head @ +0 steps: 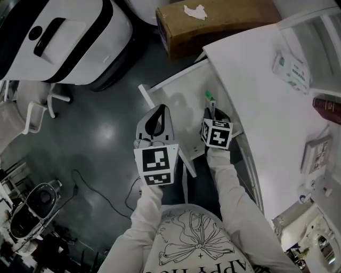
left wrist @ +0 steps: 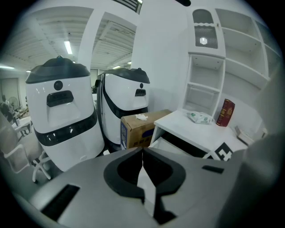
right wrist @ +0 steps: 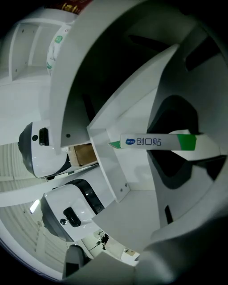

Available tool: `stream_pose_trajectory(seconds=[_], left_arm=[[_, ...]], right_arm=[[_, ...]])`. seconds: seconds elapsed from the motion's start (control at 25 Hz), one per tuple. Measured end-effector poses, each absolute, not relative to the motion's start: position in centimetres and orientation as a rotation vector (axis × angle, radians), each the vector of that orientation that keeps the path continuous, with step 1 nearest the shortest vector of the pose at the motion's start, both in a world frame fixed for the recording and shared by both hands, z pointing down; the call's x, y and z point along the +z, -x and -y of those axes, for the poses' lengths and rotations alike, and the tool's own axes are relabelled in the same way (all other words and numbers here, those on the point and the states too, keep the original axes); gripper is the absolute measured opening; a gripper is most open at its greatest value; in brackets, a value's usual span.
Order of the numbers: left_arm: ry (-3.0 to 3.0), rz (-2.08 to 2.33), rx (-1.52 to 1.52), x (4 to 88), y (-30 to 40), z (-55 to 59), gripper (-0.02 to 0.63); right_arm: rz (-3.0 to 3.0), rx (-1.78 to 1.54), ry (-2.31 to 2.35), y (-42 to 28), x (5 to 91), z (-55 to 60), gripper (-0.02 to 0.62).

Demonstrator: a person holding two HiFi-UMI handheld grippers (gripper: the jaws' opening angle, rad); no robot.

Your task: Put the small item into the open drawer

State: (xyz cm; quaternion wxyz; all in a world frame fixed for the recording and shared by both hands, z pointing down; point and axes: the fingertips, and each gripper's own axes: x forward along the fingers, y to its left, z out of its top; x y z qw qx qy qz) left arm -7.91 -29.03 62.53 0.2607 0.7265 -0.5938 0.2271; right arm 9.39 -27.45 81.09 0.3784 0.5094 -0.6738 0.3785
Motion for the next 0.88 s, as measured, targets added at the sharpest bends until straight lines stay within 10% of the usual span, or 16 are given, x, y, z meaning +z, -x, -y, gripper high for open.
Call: stream_pose_trajectory(seconds=[0.88], left_arm=[[-1.948,1.622,0.604,62.5,8.8,28.9,0.006]], right_arm=[[1.682,1.009,-1.327,-9.3,81.6,28.1,0.125]])
